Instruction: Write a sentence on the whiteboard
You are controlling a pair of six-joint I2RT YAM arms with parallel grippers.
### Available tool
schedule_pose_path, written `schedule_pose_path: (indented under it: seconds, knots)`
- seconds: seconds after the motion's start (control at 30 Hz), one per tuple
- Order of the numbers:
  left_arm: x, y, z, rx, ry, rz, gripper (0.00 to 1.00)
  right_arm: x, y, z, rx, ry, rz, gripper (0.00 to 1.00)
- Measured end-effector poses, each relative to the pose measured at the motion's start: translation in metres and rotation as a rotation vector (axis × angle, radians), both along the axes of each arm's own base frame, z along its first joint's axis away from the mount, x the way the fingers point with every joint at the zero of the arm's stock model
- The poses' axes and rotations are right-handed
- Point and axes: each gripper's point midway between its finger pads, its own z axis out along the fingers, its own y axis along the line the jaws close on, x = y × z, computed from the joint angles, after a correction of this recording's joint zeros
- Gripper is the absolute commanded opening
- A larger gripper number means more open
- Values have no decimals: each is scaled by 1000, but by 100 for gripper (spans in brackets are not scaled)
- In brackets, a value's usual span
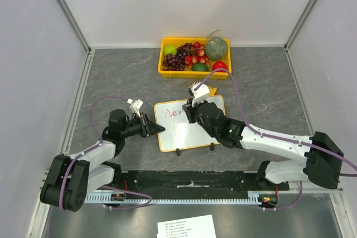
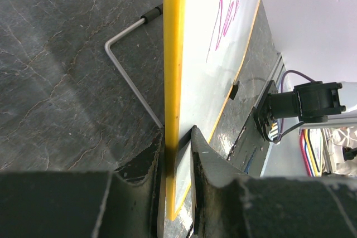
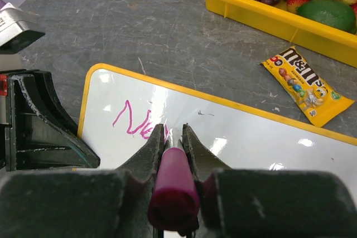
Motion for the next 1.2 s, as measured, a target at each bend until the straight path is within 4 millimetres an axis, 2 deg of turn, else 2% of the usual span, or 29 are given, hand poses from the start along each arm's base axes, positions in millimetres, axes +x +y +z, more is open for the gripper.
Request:
schedule_pose_path:
  seconds: [1.2]
  knots:
    - [0, 0, 0, 1, 1, 2, 2, -4, -7, -6, 0, 17, -10, 0]
